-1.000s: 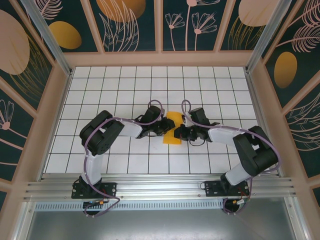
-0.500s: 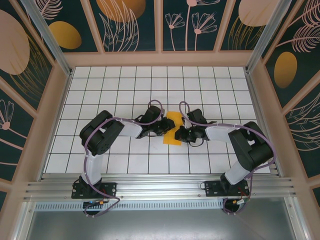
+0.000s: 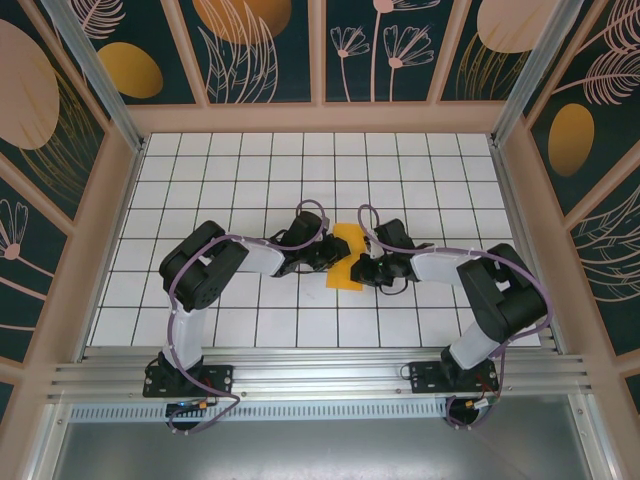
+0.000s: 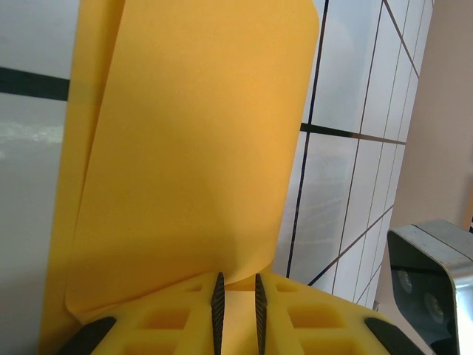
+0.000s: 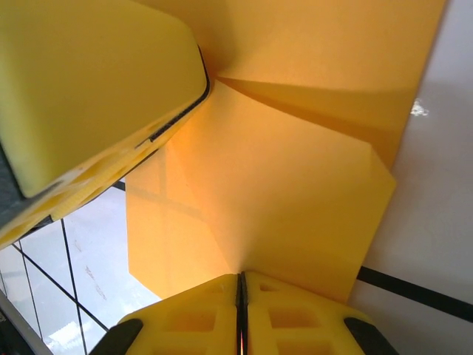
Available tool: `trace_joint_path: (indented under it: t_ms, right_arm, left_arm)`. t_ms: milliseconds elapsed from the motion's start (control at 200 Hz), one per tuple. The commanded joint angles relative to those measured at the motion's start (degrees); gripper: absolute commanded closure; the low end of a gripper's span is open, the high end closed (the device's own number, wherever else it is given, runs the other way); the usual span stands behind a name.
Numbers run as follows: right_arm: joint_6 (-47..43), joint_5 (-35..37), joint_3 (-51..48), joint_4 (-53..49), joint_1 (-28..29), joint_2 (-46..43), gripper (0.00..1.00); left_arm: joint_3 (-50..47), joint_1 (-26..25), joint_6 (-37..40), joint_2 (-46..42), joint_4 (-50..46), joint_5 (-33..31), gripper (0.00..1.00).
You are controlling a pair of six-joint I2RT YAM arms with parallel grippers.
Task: Fold a paper plane with a square sheet of paper (pick it up from the middle)
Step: Fold the triangle a second time at the center of the table.
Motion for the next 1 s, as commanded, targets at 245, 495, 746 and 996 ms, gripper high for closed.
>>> trace_joint_path:
  t_ms: [245,495,746,996]
  right_arm:
    - [-2.5,0.2,-5.0,-7.2,0.2,-2.4,0.89]
    - [-1.9,0.6,-8.1,-8.4,-0.2,-4.4,0.88]
    - [-1.7,1.6,-10.0,-8.5,-0.8,-6.9,0.87]
    - [-1.9,-0.8,-7.7,-8.5,-1.0,-6.3,0.85]
  left_arm:
    - [-2.0,-0.2,1.9,2.8,-6.3,-3.0,0.77]
    - [-1.8,-0.1,2.0,3.0,-6.5,-3.2,0.78]
    - [-1.6,-0.1,2.0,3.2,-6.5,-3.1,0.78]
    - [-1.5,-0.2,2.4,2.5,-7.0,-3.5,0.78]
